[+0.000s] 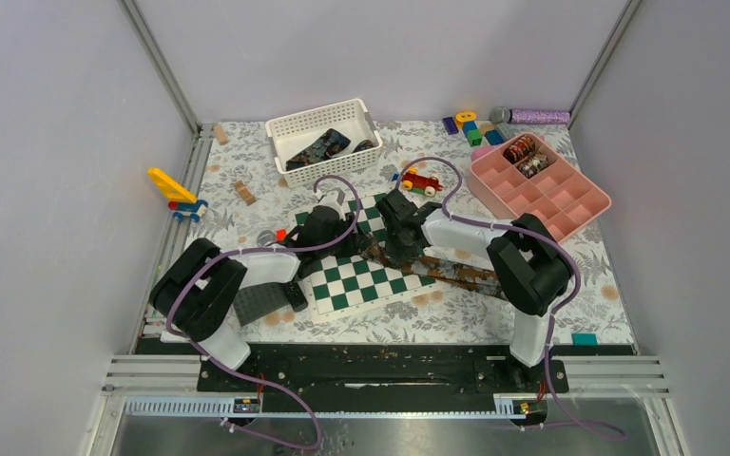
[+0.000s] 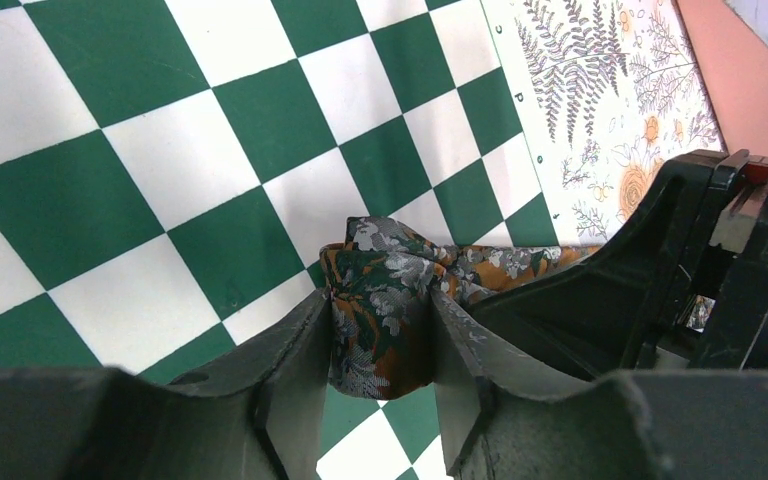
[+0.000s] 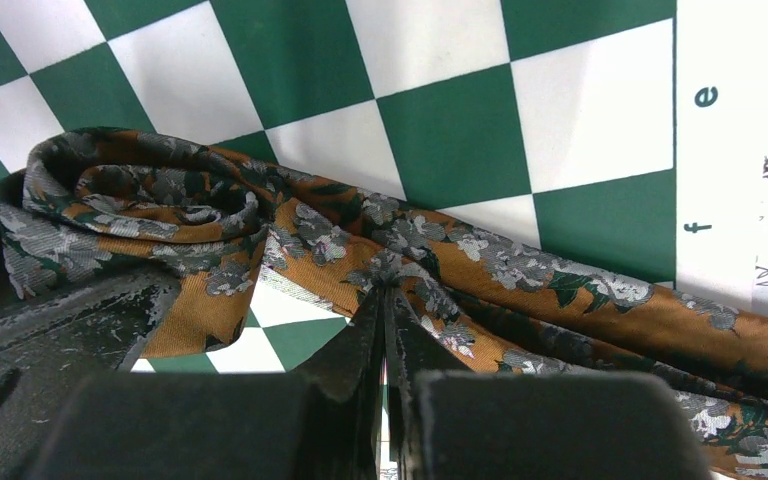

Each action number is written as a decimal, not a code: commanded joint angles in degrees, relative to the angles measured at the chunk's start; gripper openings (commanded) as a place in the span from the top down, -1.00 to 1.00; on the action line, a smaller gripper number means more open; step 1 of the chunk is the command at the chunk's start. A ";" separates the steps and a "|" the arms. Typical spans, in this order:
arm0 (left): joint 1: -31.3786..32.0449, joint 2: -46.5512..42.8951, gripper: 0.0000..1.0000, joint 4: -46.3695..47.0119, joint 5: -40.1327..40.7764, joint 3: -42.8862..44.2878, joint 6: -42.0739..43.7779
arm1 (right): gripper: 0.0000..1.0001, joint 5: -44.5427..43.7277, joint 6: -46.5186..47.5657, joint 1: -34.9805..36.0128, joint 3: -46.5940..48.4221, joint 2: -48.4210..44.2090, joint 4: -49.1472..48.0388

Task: Roll the ties
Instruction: Roll the tie at the center of the board.

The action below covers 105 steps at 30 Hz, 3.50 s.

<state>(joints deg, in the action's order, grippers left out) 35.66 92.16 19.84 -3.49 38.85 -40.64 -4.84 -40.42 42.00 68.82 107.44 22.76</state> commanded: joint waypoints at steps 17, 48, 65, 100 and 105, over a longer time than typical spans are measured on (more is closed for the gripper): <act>0.27 -1.39 0.47 2.16 1.08 -0.42 1.25 | 0.86 -3.78 -0.24 1.09 -0.44 -5.49 1.91; 8.41 -0.67 0.57 -13.54 22.88 8.00 10.05 | 0.48 -8.24 1.18 -2.38 -10.48 -29.21 0.17; 18.33 5.94 0.58 -24.22 42.44 16.97 20.31 | 0.43 -10.53 4.30 -6.98 -13.38 -49.00 1.76; 29.69 20.67 0.30 -34.78 50.64 28.46 29.31 | 0.28 -12.56 5.26 -8.16 -11.77 -56.08 4.94; 29.64 20.15 0.22 -35.16 46.70 29.82 30.97 | 0.25 -12.14 4.85 -8.16 -11.86 -55.64 4.93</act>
<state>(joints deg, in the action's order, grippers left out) 64.97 112.27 -14.39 49.82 66.30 -10.76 -15.59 -35.90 34.33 55.22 52.23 28.01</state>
